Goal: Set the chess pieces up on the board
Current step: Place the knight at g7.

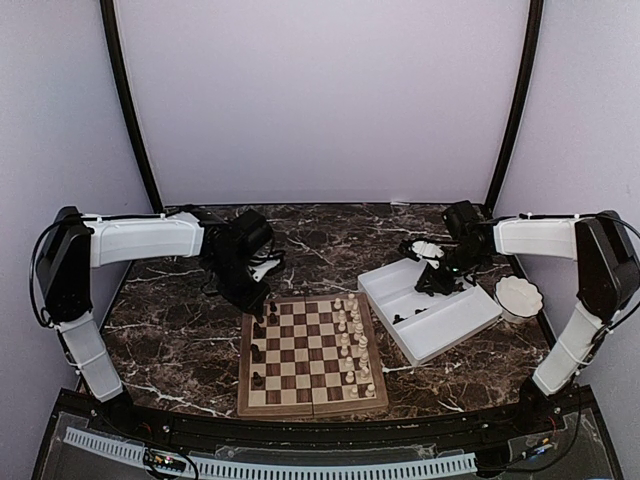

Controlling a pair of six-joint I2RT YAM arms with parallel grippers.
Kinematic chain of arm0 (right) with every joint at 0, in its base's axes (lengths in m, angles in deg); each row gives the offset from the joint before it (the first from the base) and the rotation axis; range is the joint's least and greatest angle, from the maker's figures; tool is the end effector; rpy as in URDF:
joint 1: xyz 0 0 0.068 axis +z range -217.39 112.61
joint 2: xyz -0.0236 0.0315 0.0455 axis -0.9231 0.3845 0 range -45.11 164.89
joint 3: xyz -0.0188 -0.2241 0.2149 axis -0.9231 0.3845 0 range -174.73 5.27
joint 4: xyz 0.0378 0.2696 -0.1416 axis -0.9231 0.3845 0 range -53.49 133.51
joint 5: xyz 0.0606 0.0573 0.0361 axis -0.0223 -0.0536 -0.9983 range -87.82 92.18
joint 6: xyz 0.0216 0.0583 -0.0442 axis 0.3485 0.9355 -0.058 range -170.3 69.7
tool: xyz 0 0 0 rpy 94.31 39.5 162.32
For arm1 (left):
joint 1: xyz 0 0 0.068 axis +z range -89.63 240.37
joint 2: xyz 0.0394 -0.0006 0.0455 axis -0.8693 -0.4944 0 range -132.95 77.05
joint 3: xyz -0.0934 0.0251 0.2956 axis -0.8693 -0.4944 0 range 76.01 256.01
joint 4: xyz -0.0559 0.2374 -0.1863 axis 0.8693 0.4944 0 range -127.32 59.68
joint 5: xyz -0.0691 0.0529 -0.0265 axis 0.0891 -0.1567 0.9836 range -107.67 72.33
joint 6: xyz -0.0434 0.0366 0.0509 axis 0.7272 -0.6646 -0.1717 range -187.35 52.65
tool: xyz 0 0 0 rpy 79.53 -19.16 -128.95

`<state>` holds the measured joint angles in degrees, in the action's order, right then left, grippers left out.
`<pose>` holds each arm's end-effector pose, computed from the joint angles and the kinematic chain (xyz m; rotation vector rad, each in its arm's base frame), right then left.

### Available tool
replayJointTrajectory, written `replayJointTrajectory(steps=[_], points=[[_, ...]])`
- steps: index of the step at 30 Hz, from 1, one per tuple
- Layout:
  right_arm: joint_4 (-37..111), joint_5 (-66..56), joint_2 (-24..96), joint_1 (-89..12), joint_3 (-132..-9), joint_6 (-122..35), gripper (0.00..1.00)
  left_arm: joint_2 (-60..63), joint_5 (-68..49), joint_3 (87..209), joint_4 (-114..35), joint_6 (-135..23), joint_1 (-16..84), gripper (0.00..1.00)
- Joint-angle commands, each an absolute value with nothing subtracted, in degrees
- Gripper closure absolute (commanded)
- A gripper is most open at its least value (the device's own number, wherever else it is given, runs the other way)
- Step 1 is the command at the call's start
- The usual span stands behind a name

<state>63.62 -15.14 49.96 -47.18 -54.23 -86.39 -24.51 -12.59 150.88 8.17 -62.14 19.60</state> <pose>0.3521 0.1500 0.1735 -1.3185 2.2588 0.3064 0.3082 -0.2733 0.2010 0.8970 2.7319 -0.2936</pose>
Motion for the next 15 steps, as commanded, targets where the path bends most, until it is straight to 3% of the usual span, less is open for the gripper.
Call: replayJointTrajectory(steps=[1, 7, 15], points=[[63.40, -16.31, 49.55, -47.48, -54.28, -86.17, 0.95, -25.01, -13.02, 150.53, 9.23, -61.79, 19.31, 0.99], [63.32, -16.36, 49.29, -47.44, -53.98, -86.25, 0.95, -25.30, -13.52, 150.70, 9.59, -61.60, 19.30, 0.94], [63.40, -16.56, 48.81, -47.45, -53.86, -86.28, 0.95, -25.18, -14.20, 151.44, 10.56, -61.08, 18.79, 0.75]])
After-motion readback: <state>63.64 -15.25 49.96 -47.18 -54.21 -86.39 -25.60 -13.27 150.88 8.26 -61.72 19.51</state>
